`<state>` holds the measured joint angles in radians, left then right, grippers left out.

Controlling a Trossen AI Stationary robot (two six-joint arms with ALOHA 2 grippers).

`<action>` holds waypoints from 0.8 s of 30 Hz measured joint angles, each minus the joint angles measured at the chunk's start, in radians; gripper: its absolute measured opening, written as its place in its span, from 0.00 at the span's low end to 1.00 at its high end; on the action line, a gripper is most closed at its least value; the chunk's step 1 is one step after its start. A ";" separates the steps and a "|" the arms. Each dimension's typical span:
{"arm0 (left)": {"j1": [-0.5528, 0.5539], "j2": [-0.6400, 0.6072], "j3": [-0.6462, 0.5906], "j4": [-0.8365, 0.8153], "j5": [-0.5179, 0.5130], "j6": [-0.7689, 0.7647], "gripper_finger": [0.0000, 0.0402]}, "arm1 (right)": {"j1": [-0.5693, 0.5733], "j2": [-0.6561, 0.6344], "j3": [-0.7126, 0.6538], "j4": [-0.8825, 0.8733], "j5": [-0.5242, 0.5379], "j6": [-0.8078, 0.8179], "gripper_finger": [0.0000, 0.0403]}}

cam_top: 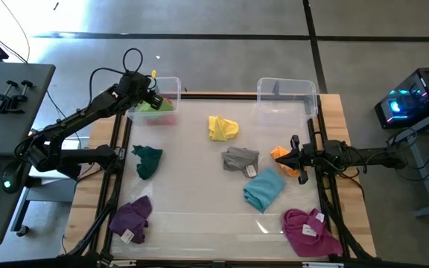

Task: Sort towels by color in basket
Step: Put the gray microfiber cloth into the right transparent bin

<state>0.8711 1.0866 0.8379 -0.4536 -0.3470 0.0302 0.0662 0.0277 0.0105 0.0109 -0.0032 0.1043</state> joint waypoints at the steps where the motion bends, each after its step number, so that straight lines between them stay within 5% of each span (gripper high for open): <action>1: 0.000 0.000 0.000 0.000 0.000 0.003 0.41 | 0.000 0.000 0.000 0.000 0.000 0.000 0.00; 15: -0.077 -0.004 0.000 0.023 0.000 0.005 0.41 | 0.000 0.000 0.000 0.000 0.000 0.000 0.00; 24: -0.204 -0.056 -0.092 0.245 0.000 0.007 0.41 | 0.000 0.000 0.000 0.000 0.000 0.000 0.00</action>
<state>0.6668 1.0308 0.7458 -0.2089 -0.3470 0.0368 0.0662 0.0273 0.0102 0.0109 -0.0032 0.1043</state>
